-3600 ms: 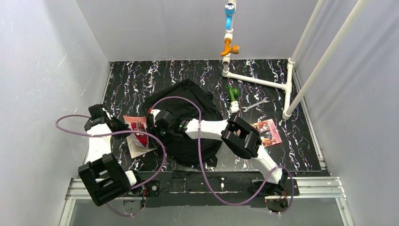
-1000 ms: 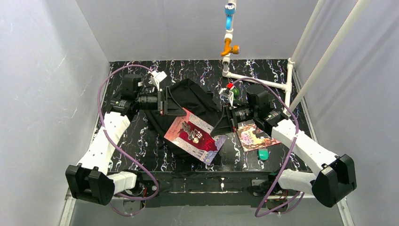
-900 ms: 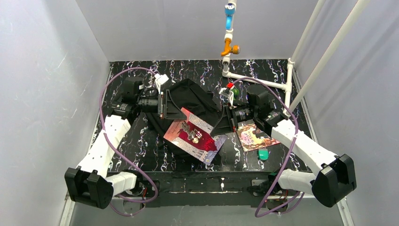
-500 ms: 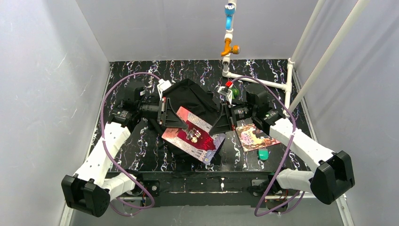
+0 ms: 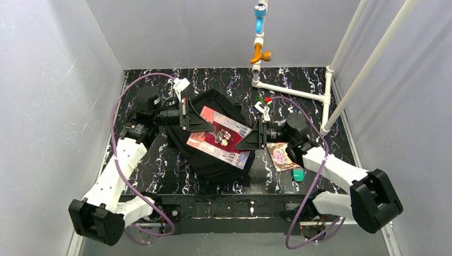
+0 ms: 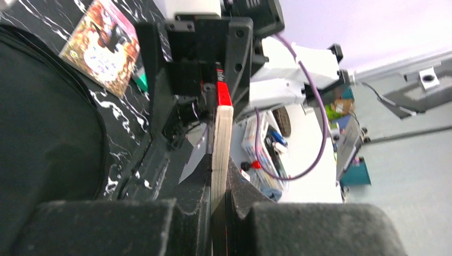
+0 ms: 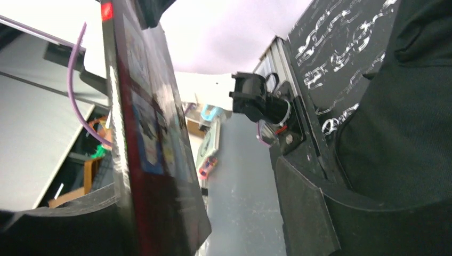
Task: Pack the student bag
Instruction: Pick up the book from the center of the board, then place the book in the student bag.
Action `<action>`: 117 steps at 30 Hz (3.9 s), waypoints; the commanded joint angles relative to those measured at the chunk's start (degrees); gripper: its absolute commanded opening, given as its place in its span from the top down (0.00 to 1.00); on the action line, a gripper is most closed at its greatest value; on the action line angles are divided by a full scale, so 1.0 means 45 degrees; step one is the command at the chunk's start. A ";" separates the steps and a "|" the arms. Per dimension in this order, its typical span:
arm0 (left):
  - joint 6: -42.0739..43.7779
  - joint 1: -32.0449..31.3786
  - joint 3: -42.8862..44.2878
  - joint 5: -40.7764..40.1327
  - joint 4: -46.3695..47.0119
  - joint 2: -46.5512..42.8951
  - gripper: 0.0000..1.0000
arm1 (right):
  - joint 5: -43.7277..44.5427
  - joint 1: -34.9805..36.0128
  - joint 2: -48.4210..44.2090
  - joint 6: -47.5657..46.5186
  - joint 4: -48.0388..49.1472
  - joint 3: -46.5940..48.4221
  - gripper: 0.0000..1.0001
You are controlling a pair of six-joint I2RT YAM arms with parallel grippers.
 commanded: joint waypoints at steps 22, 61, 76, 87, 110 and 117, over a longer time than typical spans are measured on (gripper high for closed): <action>0.0200 0.0093 0.0614 -0.4864 -0.2643 0.0184 0.28 | 0.5270 0.0032 -0.1917 0.4927 0.2449 -0.1470 0.99; 0.7169 -1.0873 0.3865 -2.0283 -0.8284 0.6997 0.45 | 1.7085 0.0002 -0.8134 -0.4310 -1.7047 0.3328 0.99; 0.5900 -1.0695 0.5068 -2.3467 -0.9399 0.6434 1.00 | 1.4830 0.0002 -0.7832 -0.4686 -1.6652 0.3055 0.99; 0.5662 -1.0705 0.7486 -2.5318 -0.8919 0.4814 1.00 | 0.6515 0.0002 -0.6310 -0.0786 -1.0767 0.1004 0.99; 0.6742 -1.0613 1.0500 -2.3853 -1.0500 0.7428 1.00 | 0.5947 -0.0017 -0.5871 -0.3556 -1.4517 0.0266 0.99; 0.5748 -1.0479 1.0065 -2.2867 -1.1022 0.7365 1.00 | 0.9346 -0.0122 -0.4119 -0.0353 -0.8334 -0.0231 0.99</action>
